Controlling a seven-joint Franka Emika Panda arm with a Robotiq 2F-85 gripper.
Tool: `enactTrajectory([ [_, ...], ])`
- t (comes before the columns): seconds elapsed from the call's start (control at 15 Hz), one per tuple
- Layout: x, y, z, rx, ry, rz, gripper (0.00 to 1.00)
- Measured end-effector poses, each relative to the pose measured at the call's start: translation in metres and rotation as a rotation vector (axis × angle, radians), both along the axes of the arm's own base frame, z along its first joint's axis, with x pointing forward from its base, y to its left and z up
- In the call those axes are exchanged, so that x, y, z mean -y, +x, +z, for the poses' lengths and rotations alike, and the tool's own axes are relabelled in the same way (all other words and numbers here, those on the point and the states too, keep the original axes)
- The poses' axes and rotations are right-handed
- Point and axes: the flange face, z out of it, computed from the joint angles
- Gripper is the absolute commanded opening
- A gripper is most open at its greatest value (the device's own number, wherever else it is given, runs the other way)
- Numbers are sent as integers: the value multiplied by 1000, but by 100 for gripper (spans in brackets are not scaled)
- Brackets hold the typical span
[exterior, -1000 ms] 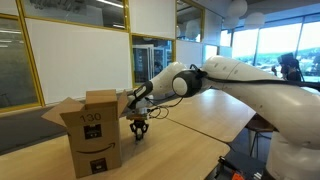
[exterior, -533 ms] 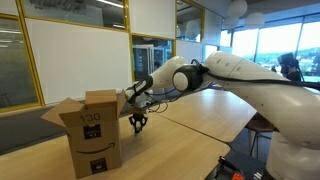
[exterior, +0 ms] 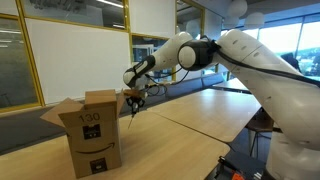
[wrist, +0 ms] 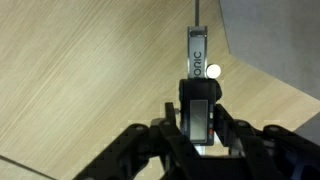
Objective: Put the objects on the table in the box
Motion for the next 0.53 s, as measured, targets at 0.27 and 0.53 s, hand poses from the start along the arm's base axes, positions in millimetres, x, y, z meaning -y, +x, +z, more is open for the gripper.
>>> enactTrajectory([
  [0.27,1,-25,65,86,-75,-18,17],
  [0.53,-2,-63,124,157,-167,-37,17],
])
